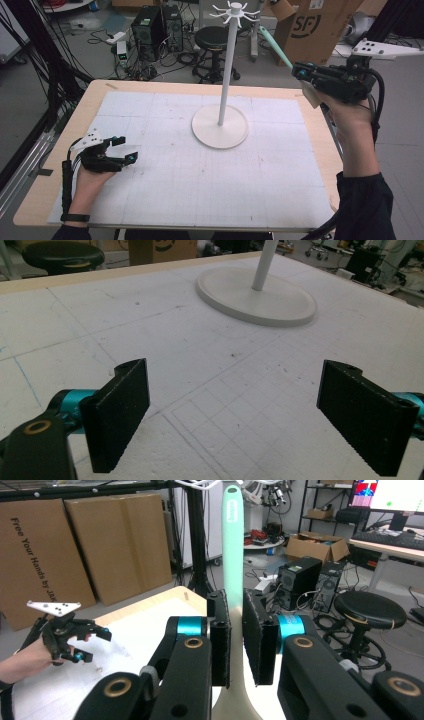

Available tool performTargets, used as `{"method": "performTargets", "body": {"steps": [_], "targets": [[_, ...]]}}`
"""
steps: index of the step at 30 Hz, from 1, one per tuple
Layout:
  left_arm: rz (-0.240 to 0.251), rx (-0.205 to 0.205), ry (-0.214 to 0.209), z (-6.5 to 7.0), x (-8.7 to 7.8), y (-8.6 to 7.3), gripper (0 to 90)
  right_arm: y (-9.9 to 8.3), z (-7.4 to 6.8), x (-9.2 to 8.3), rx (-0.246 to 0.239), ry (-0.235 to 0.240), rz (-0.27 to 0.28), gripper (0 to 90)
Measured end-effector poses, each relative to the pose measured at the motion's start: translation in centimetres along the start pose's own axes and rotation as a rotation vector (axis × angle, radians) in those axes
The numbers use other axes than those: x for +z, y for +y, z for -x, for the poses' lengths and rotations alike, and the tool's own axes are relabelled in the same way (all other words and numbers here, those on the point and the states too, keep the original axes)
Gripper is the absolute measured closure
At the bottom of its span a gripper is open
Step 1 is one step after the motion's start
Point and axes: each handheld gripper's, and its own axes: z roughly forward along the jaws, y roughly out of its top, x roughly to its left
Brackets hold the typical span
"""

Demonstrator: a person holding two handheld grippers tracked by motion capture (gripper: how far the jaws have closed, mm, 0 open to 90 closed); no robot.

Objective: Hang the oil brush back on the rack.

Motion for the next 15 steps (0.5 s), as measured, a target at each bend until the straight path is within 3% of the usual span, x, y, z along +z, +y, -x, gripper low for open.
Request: {"method": "performTargets", "body": {"steps": [15], "targets": [[-0.01, 0.0, -0.006, -0.03, -0.01, -0.1, 14.2, 1.03, 0.82, 0.99, 0.007, -0.014, 0.014, 82.5]]}}
